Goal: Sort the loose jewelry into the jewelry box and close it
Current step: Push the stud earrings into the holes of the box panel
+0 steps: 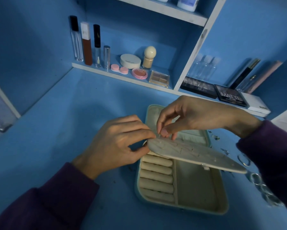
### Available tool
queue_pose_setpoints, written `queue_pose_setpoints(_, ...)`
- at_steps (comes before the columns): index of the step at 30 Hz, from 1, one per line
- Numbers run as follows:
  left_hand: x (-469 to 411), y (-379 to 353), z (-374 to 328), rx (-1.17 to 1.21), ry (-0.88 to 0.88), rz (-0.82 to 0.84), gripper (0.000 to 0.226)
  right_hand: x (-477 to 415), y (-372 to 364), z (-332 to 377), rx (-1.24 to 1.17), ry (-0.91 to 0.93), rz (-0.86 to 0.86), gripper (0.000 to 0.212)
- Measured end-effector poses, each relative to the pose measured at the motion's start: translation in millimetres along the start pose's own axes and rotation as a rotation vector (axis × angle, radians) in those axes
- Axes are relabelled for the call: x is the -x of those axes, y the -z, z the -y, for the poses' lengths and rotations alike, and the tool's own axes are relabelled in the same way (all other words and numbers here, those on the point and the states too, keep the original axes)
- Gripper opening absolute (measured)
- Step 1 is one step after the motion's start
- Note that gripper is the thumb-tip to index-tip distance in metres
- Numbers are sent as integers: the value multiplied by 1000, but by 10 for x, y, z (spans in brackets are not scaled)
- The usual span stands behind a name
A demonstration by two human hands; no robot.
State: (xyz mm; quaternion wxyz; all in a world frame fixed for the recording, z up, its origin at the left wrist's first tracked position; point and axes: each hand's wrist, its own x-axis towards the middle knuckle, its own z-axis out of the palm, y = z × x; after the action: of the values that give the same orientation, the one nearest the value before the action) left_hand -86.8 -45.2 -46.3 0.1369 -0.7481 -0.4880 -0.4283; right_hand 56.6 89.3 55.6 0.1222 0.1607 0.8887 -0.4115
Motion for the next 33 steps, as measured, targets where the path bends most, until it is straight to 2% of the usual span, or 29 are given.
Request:
queue_pose_setpoints(21,7,-15,10,10,-1,-1,6,11,-15,30,10,28,-12,8)
queue_pose_setpoints(33,14,-9,2,12,11,0,5,23,-61,70,103,42,-39,5)
